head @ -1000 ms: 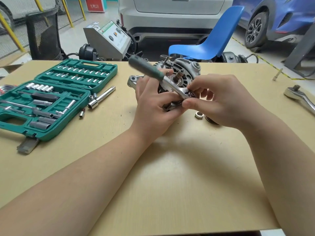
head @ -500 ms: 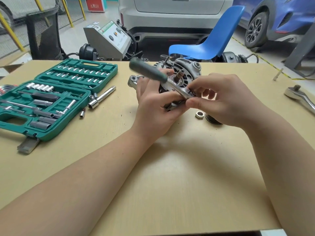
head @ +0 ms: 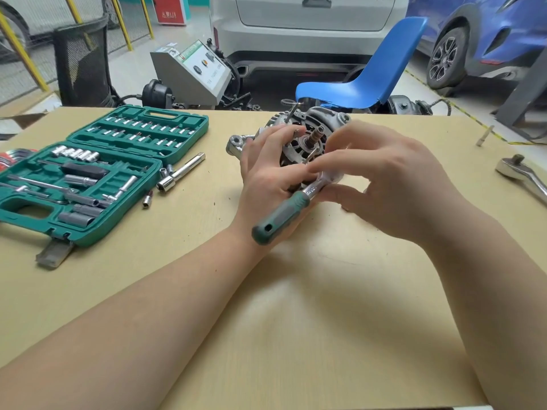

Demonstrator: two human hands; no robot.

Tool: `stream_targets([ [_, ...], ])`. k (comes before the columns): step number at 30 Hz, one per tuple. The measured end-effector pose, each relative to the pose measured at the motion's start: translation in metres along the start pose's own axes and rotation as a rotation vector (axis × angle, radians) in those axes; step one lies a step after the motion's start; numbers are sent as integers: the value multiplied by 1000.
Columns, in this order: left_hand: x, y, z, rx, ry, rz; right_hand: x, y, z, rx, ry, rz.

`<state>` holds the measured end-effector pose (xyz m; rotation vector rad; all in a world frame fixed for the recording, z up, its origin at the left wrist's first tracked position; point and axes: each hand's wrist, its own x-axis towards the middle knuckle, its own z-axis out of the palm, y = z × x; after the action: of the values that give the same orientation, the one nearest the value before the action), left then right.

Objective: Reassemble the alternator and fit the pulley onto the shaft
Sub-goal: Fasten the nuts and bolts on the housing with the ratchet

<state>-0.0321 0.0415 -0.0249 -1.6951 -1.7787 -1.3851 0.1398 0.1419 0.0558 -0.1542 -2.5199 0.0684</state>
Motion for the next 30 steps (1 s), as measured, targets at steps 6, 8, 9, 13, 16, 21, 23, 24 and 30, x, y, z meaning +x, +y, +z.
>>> stream_targets([
  [6,3,0,6,-33,72,-24,9,-12,7,24,37,83],
  [8,3,1,8,-76,99,-24,12,-15,9,12,71,124],
  [9,3,1,6,-116,99,-53,13,-15,10,12,79,134],
  [13,2,1,4,-154,78,-31,13,-11,4,37,29,106],
  [16,2,-3,3,-114,72,-43,8,-9,0,45,-45,31],
  [21,0,-3,4,-118,78,-41,4,-8,1,56,6,52],
  [23,0,-2,7,-101,88,-35,8,-11,6,51,77,110],
  [24,0,-2,7,-85,84,-41,10,-12,9,47,98,135],
  [30,1,-1,2,-120,80,-29,9,-5,0,94,-26,70],
])
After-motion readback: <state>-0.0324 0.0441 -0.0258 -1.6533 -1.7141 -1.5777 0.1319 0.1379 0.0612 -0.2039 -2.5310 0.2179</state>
